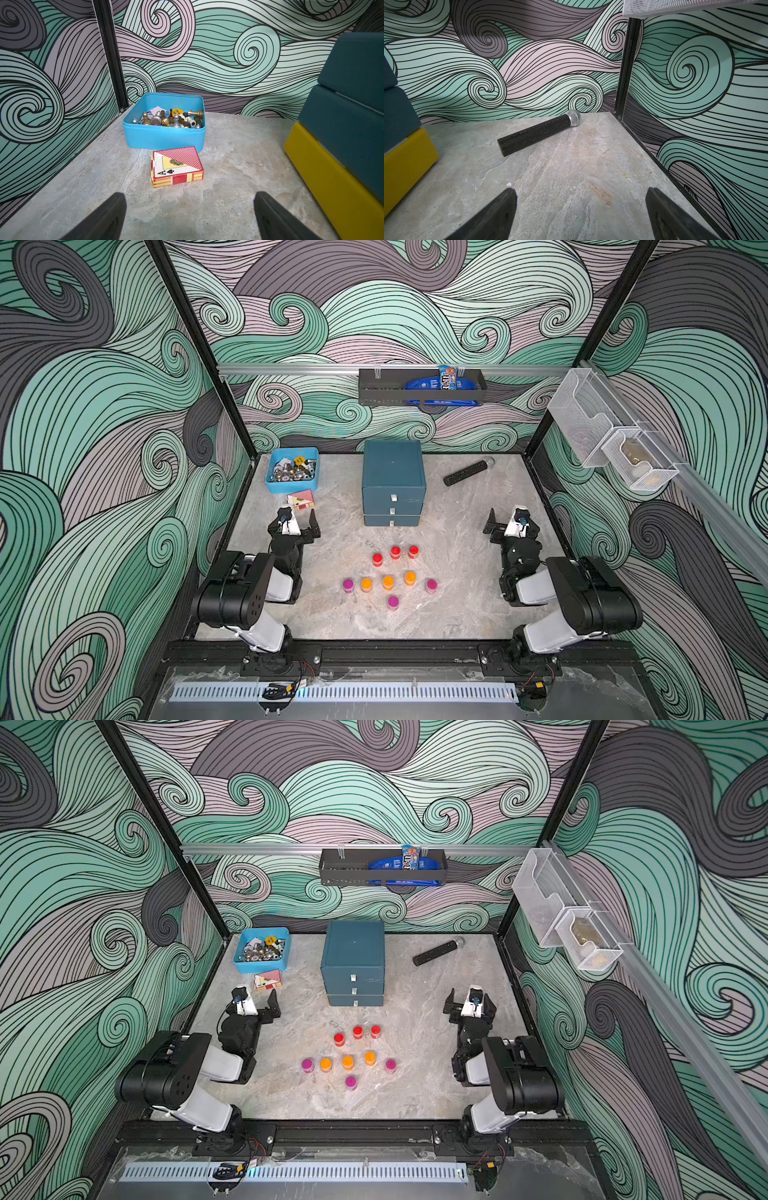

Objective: Put the paint cans in the drawer according to color
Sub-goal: Open the drawer in the storage box.

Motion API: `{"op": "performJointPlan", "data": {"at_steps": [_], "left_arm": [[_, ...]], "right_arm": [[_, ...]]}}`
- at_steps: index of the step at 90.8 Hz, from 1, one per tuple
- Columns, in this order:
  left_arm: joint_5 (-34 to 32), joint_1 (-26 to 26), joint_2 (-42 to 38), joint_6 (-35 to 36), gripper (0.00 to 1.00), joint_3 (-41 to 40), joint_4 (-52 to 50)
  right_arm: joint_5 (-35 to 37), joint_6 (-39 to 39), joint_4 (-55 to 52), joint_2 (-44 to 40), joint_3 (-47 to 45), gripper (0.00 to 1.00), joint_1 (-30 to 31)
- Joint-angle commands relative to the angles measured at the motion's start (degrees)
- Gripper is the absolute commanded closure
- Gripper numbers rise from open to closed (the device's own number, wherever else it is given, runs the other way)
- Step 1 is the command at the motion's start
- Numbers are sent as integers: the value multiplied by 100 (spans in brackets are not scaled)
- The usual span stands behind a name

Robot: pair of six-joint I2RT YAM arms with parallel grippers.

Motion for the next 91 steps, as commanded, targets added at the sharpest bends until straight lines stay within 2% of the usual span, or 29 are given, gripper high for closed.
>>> {"op": "performJointPlan", "data": {"at_steps": [1,56,61,65,74,80,86,91], "left_arm": [[30,27,17,11,1,33,126],[32,31,-3,15,1,28,122],[37,31,-81,19,6,32,92],[43,24,-242,30,14,4,-4],[-85,-23,-920,93,17,-178,-191],[-674,-138,-1540,48,17,-333,-318],[-1456,-186,-2221,-521,17,-347,-727],[-1724,-191,-2803,-933,16,-215,-1524]], "right_arm": [[-52,71,48,0,66,0,-22],[-67,50,83,-38,44,0,-10],[-60,-12,-315,-263,136,0,32],[464,-118,-803,-584,283,0,248],[1136,-152,-2419,-1366,954,0,634],[989,101,-3293,-1687,1396,0,667],[977,396,-3954,-1851,1697,0,695],[939,640,-4382,-1950,1835,0,728]]}}
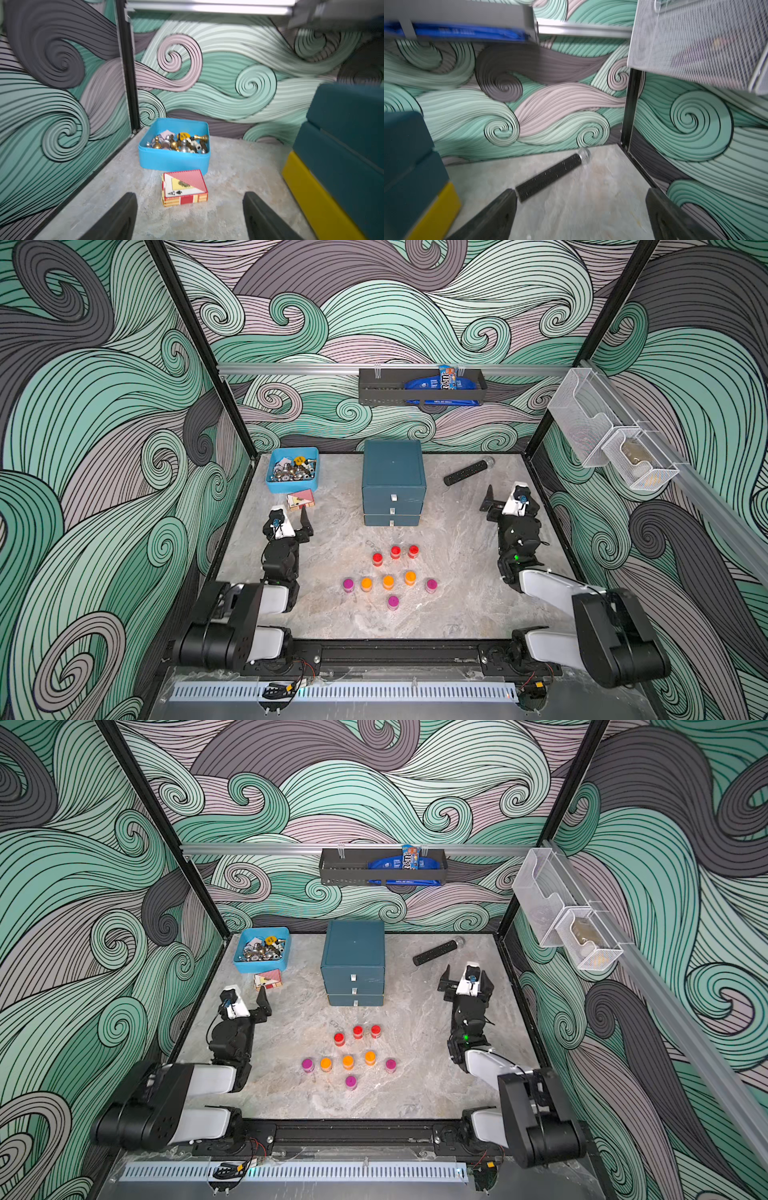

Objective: Put the paint cans in the drawer according to color
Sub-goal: Open the drawer in the storage box.

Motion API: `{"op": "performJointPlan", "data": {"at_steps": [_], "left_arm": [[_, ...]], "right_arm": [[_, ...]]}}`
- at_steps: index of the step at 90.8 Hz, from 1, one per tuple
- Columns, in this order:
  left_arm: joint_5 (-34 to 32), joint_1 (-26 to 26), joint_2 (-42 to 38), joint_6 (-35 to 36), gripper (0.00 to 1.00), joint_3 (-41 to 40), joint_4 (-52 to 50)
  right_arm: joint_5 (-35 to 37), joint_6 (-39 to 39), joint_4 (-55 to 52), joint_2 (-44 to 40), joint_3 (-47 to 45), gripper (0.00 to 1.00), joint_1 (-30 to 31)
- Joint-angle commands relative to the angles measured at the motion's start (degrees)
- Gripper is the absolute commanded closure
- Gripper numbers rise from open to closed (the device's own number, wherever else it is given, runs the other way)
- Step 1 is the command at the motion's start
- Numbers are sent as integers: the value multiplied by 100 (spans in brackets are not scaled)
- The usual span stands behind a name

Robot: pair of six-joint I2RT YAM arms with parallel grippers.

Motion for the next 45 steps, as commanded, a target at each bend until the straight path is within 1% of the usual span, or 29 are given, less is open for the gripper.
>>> {"op": "performJointPlan", "data": {"at_steps": [1,6,8,10,18,23,29,34,38,45], "left_arm": [[-1057,-66,-981,-774,16,180,-1157],[-1122,-63,-1578,-1127,12,375,-1829],[-1190,-63,-1769,-1356,5,452,-2069],[-1286,-61,-1921,-1641,2,522,-2266],[-1566,-50,-2454,-2801,1,849,-3010],[-1459,-41,-2708,-3268,2,1034,-3551],[-1073,-32,-2877,-3315,1,1069,-3598],[-611,-23,-2823,-3133,1,1208,-3565],[-266,-24,-2613,-3012,4,1595,-3887],[325,-21,-1935,-2667,8,2691,-5056]], "right_arm": [[193,582,-1775,-219,278,0,62],[-4,781,-2146,-341,370,0,123],[-116,866,-2289,-383,396,0,146],[-249,944,-2415,-433,425,0,167],[-777,1305,-2899,-587,547,0,264],[-1137,1488,-3128,-693,623,0,306],[-1409,1717,-3301,-800,680,0,378],[-1641,1914,-3337,-873,701,0,454],[-1804,2066,-3370,-917,745,0,529],[-2034,2306,-3434,-900,844,1,682]]}}
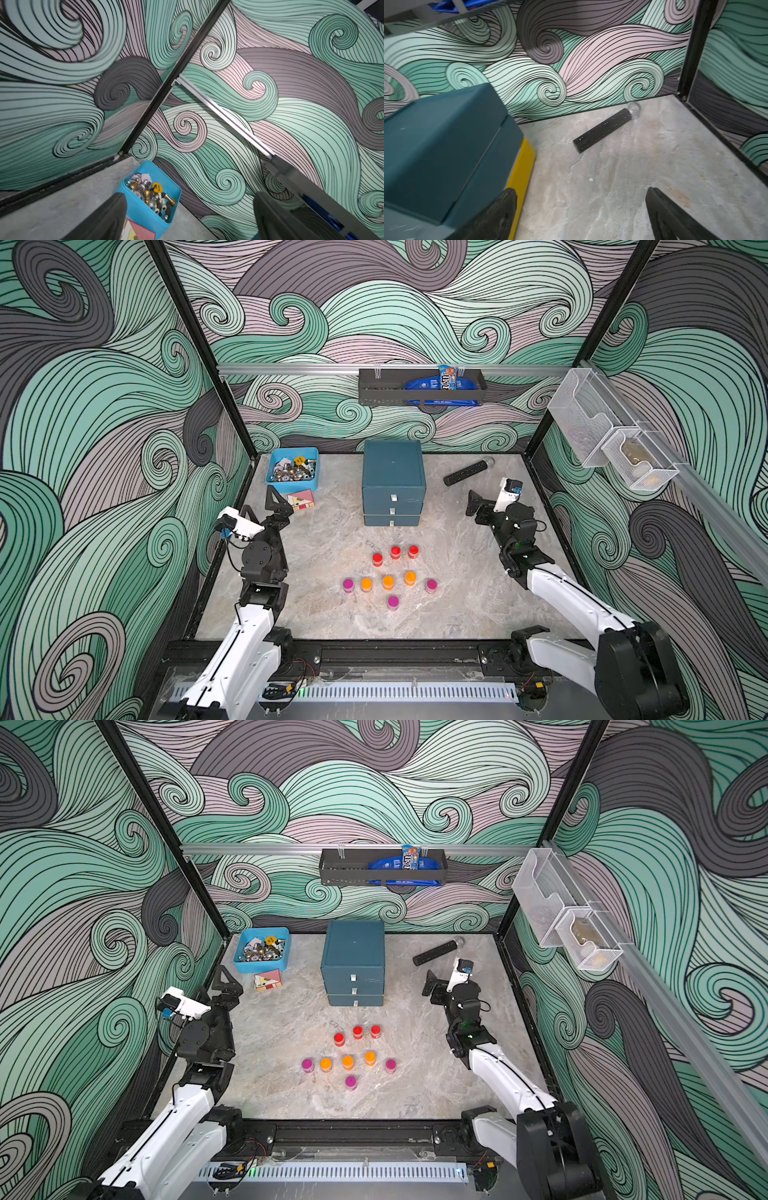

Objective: Put the paint cans in the drawer according to color
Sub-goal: Open the drawer in the storage box.

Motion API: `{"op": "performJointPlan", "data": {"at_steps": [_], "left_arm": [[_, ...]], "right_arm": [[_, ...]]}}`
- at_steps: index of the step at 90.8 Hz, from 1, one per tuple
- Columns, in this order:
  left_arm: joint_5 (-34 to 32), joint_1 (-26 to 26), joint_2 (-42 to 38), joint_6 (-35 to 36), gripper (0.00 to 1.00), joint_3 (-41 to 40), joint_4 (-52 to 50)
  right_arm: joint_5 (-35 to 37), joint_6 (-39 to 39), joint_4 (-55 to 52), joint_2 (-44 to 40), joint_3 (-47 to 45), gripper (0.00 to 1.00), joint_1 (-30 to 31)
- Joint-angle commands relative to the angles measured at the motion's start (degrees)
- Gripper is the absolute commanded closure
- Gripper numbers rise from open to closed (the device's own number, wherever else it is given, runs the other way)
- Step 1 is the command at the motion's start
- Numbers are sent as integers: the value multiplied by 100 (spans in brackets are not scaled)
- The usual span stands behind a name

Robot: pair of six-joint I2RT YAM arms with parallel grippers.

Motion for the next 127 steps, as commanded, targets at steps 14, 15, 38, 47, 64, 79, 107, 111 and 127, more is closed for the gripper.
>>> {"op": "performJointPlan", "data": {"at_steps": [14,15,38,47,64,79,107,111,127], "left_arm": [[1315,-7,2133,741,6,3410,-3857],[1345,-7,2191,754,6,3500,-3938],[3561,-15,2727,750,10,4268,-3472],[4352,-15,3058,617,12,4503,-3424],[5012,-272,3576,335,5,4566,-3323],[4773,-583,3856,588,1,4586,-3432],[5417,-634,4098,543,17,4257,-3085],[5479,-637,4125,482,18,4218,-3032],[5679,-641,4137,373,20,4065,-2861]], "right_arm": [[-1131,1216,-374,27,472,4,501],[-1143,1241,-383,32,494,4,528],[-1164,1632,-772,277,1087,13,1189],[-1169,1728,-944,362,1274,14,1486],[-1027,2116,-1084,483,1362,21,2088],[-748,2049,-1436,865,1675,30,2560],[-889,2040,-1582,1885,2383,34,2759],[-897,2006,-1584,1976,2480,33,2761],[-916,1986,-1643,2353,2886,37,2753]]}}
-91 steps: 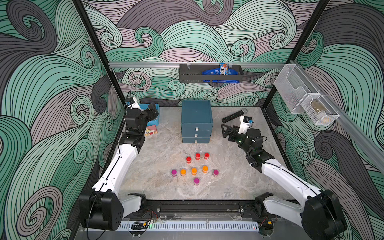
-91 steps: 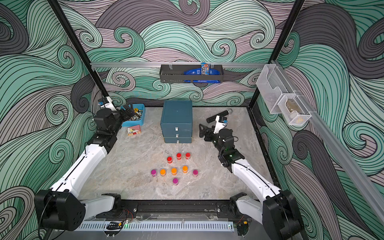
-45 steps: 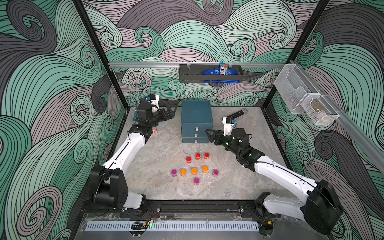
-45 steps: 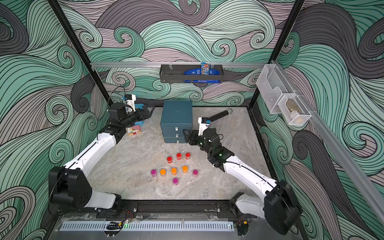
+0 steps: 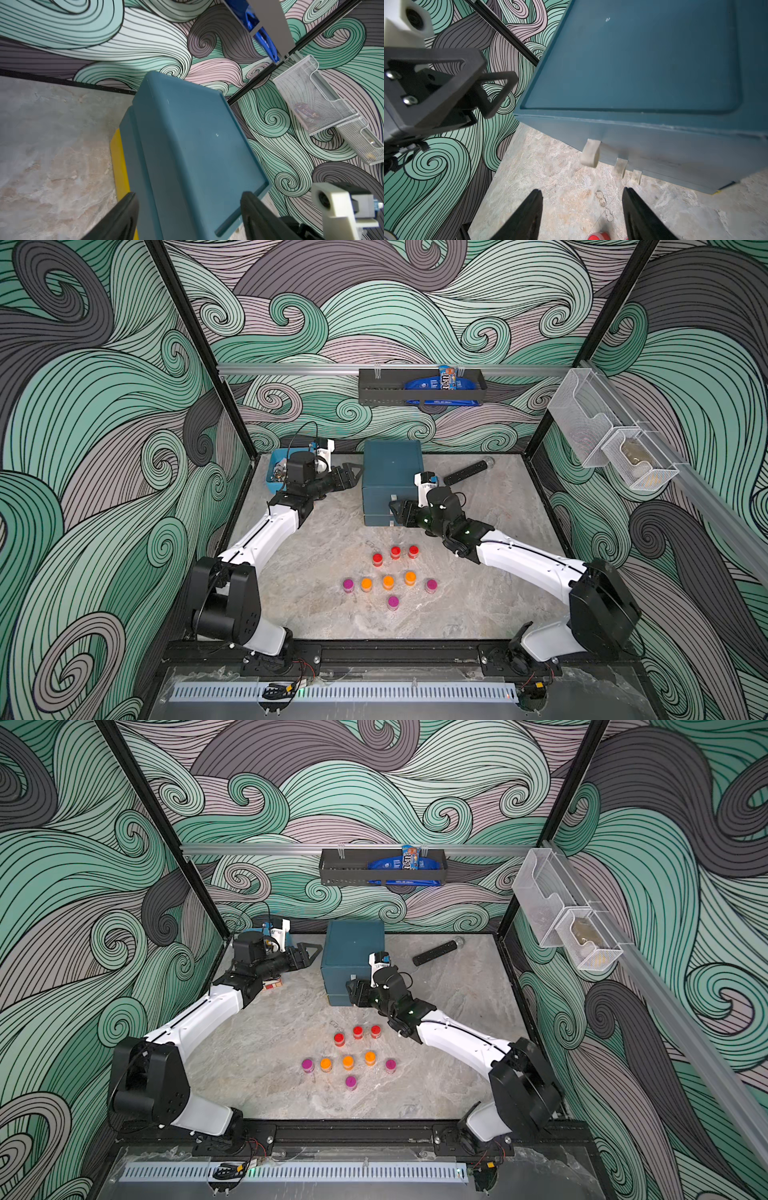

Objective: Put the paint cans in the drawer according to color
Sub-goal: Open the drawer in the storage box.

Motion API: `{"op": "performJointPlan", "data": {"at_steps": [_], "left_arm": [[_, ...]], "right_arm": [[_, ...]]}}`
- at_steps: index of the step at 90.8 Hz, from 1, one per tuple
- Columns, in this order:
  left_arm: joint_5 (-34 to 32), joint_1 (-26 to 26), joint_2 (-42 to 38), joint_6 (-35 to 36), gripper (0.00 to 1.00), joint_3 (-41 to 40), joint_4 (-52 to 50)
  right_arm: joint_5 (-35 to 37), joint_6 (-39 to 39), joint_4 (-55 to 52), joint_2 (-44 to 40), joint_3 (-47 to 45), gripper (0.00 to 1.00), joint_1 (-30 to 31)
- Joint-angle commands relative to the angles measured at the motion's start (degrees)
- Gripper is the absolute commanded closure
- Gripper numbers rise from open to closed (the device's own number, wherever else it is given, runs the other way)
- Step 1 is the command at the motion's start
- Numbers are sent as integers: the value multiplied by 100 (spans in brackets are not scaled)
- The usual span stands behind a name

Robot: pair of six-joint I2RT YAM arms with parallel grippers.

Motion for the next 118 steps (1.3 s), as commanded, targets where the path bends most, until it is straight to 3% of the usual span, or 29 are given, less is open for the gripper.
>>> {"op": "performJointPlan", "data": {"at_steps": [1,23,60,118], "left_arm": [[272,-35,7,-94,20,-64,277],[328,-36,68,-215,21,-223,348],[943,-120,454,-705,28,-274,690],[879,-393,547,-509,35,-219,516]], "right_arm": [[-18,-45,-48,176,326,37,12],[-9,-60,-59,589,655,38,-52],[-252,-239,-244,819,974,60,-367],[-608,-441,-301,599,821,95,-450]]}}
